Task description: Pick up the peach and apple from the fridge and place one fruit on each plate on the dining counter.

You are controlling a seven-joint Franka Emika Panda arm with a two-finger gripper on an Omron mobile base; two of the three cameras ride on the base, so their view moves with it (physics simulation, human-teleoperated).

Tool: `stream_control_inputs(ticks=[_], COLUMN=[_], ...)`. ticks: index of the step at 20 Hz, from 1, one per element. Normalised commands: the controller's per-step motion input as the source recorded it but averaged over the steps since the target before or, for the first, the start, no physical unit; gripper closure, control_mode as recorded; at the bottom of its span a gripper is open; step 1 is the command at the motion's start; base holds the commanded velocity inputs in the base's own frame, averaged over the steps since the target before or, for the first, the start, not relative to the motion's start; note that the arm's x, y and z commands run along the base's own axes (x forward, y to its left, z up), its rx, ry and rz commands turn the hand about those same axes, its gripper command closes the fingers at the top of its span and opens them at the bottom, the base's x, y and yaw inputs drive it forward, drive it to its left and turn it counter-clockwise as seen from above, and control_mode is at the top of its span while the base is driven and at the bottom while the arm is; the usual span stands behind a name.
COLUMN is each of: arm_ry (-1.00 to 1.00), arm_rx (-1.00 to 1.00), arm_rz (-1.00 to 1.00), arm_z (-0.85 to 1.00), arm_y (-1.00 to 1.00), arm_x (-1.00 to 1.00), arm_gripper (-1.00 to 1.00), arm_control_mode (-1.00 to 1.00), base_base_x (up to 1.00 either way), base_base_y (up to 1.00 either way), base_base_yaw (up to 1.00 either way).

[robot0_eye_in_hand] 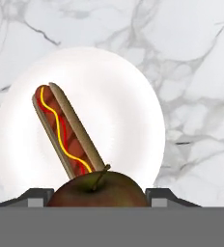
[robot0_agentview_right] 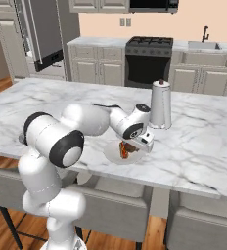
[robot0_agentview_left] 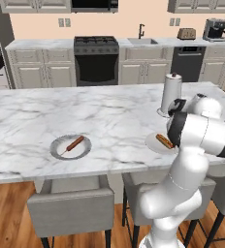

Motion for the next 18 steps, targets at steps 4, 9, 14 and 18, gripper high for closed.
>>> stream_control_inputs(ticks=[4,9,14,18], arm_ry=[0.09,0.12,0.11,0.10], arm_rx=[0.04,0.00,0.00,0.00], arm_rz=[-0.06,-0.06,-0.05,-0.05], arm_z=[-0.37,-0.42,-0.45,-0.33], arm_y=[-0.07,0.00,0.00,0.00], arm_x=[0.24,0.27,0.40,0.28], arm_gripper=[1.00,1.00,1.00,1.00], arm_control_mode=[-1.00,-1.00,-1.00,-1.00], base_base_x=[0.00,0.00,0.00,0.00], base_base_y=[0.00,0.00,0.00,0.00], base_base_yaw=[0.00,0.00,0.00,0.00])
